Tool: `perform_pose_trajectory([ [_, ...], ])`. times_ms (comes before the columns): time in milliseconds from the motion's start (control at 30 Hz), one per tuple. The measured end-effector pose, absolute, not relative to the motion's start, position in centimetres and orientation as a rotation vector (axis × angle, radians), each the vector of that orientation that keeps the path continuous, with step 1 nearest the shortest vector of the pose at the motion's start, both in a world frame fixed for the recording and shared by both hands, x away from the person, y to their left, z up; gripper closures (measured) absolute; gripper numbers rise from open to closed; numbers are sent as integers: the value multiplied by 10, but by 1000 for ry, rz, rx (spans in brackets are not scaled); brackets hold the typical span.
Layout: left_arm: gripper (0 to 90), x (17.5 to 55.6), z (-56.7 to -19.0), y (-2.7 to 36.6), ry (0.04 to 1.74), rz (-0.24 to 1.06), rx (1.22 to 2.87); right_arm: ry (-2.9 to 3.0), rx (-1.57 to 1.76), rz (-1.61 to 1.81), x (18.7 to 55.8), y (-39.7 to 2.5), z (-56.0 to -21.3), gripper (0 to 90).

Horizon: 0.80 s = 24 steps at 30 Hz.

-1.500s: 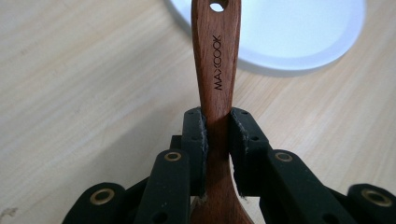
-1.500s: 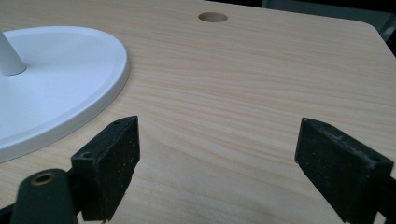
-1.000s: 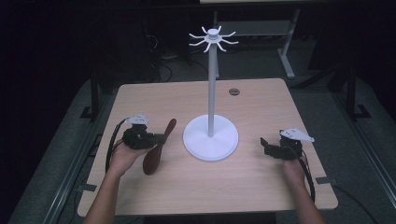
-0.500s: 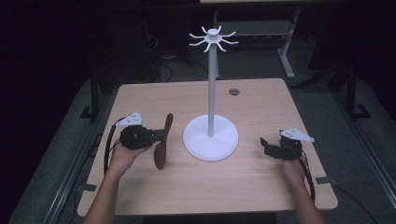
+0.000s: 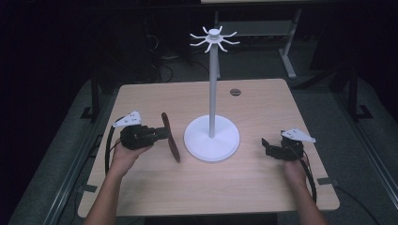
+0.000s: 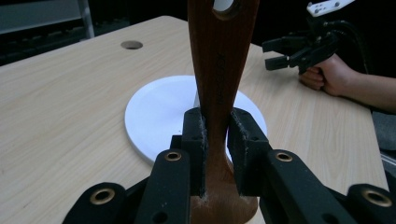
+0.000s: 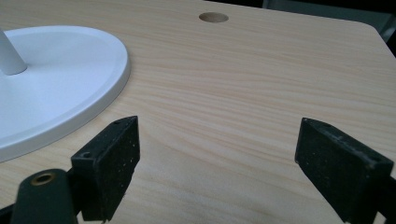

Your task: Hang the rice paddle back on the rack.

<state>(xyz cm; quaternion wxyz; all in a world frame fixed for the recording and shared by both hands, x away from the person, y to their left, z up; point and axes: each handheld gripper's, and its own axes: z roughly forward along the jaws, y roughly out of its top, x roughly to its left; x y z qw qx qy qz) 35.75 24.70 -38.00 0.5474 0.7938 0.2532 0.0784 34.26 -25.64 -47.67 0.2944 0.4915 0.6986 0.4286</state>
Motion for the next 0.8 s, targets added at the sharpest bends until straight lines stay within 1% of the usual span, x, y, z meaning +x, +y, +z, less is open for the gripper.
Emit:
perform_pose_trajectory([
  [167, 767, 358, -374, 243, 585, 178, 1859, 1862, 1307, 1139, 343, -257, -477, 134],
  [467, 766, 360, -361, 237, 558, 178, 1875, 1860, 1306, 1140, 343, -256, -477, 134],
  [800, 767, 365, -334, 234, 519, 190, 1842, 1864, 1302, 1136, 342, -256, -477, 135],
])
